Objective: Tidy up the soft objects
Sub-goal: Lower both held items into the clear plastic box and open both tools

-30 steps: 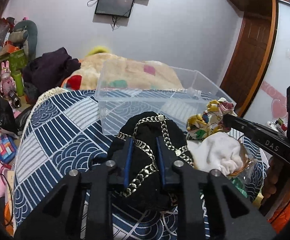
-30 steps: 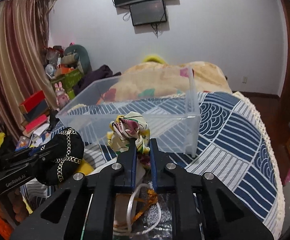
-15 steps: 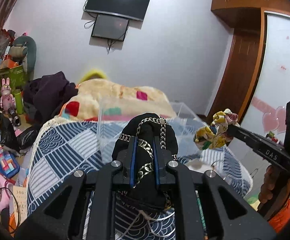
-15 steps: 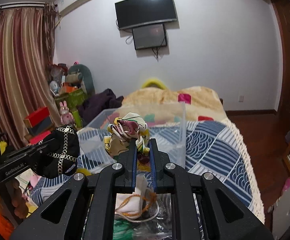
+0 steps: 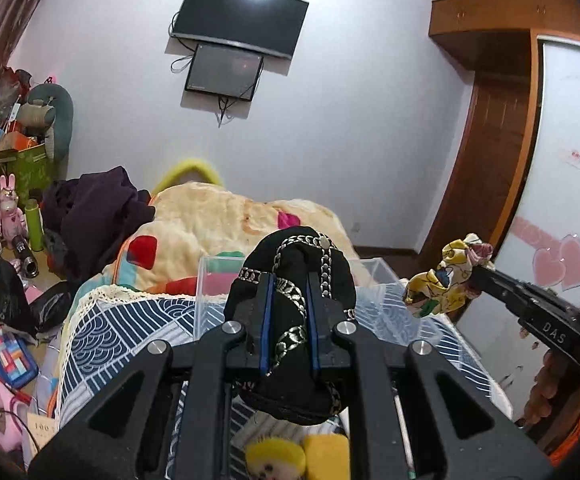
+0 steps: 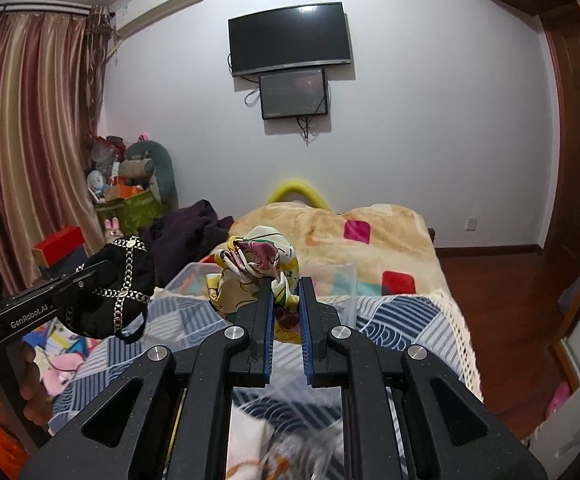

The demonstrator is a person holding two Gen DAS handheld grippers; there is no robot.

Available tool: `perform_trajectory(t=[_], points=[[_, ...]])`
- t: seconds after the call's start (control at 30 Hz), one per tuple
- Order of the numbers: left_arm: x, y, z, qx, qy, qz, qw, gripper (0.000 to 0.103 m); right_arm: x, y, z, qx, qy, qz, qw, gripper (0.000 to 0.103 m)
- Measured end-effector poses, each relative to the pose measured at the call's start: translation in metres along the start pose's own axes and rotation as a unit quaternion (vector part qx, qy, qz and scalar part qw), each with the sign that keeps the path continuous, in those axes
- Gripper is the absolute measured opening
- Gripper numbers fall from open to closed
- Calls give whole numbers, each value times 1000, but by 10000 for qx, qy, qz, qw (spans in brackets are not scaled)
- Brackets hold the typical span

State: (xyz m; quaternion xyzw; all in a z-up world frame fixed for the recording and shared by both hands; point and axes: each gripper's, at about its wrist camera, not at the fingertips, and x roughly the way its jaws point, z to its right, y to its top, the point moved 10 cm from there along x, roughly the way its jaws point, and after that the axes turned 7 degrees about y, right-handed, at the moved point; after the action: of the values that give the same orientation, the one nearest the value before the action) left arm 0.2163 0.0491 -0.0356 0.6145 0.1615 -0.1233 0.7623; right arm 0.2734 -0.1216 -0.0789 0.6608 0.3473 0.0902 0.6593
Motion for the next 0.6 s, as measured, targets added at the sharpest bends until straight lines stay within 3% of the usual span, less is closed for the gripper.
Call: perform_trajectory(t=[0.2, 0.6], points=[[40, -7, 6, 255, 144, -251, 9993, 14, 32, -14, 3, -46, -47, -437, 9990, 10], [112, -46, 11, 659, 319, -1187, 9902, 14, 74, -54, 11, -111, -10, -1457, 9893, 10]])
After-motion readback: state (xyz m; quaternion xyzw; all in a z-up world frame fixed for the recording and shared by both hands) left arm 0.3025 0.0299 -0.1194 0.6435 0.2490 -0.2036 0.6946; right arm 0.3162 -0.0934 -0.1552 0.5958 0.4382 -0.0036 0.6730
